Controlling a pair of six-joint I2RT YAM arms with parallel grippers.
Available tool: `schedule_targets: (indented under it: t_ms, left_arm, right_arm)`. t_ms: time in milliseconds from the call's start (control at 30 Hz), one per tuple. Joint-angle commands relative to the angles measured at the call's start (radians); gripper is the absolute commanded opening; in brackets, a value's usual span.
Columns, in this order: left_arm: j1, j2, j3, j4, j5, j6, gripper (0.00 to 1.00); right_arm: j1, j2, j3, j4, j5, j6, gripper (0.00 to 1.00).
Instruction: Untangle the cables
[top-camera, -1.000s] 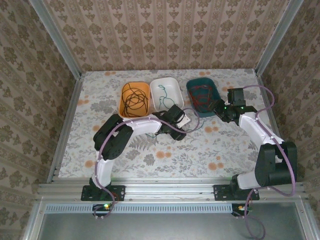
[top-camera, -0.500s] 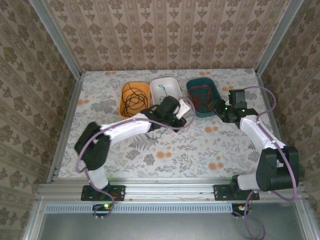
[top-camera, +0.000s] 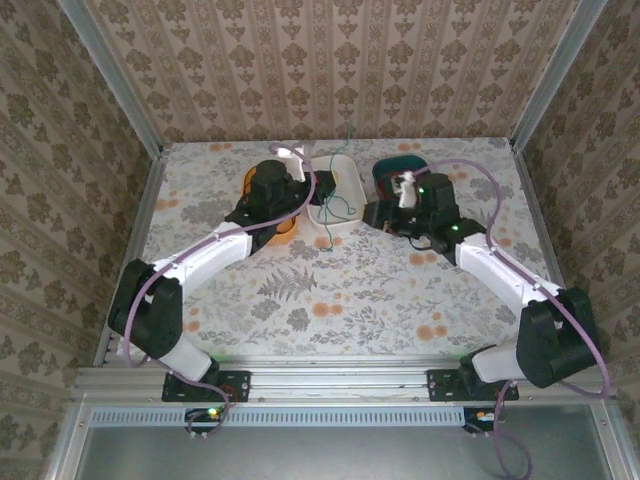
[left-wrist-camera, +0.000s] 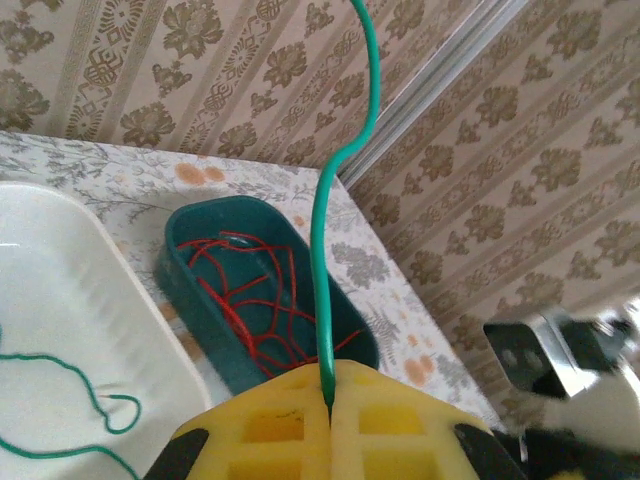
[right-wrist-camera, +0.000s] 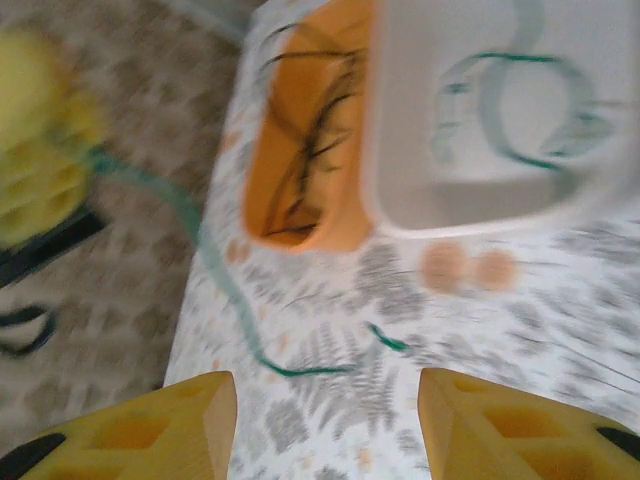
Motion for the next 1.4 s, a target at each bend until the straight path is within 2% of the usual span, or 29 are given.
schedule_targets:
  t_ms: [0,133,267,600,767,833,967,1000,1133,1367]
  left_arm:
    - [-0.003,0.004,0.072,0.019,-0.026,-0.124,0.0]
    - [-0.005,0.006,0.097,-0.011,-0.005,-0.174,0.0]
    - [-0.011,-0.003,0.083,0.027,-0.004,-0.201,0.0]
    - [-0.016,-0.013,0.092,0.036,-0.023,-0.157,0.0]
    - [-0.017,-0.015,0.097,0.035,-0.02,-0.149,0.0]
    - [-0.019,-0.019,0.095,0.038,-0.017,-0.147,0.0]
    - [-0.019,-0.033,0.082,0.055,-0.015,-0.143,0.0]
    - [-0.017,-0.037,0.08,0.058,-0.011,-0.139,0.0]
    - [-0.017,-0.037,0.094,0.039,0.048,-0.116,0.0]
    - [-0.021,-0.015,0.119,-0.045,0.29,-0.048,0.0]
  right_arm:
    - [0.036,0.064,0.101,-0.061,-0.101,-0.133,0.53]
    - [0.053,0.125,0.15,-0.087,-0.081,-0.128,0.53]
    - [0.088,0.182,0.213,-0.157,-0.086,-0.179,0.53]
    - [0.142,0.217,0.27,-0.287,-0.128,-0.313,0.46]
    - [0.146,0.217,0.274,-0.294,-0.126,-0.319,0.44]
    - [0.146,0.218,0.274,-0.296,-0.119,-0.32,0.38]
    - [0.145,0.211,0.263,-0.284,-0.096,-0.318,0.09]
    - [0.14,0.201,0.25,-0.264,-0.087,-0.311,0.04]
    - [0.093,0.158,0.191,-0.16,-0.09,-0.232,0.0]
    - [-0.066,0.094,0.056,0.124,-0.11,0.055,0.0]
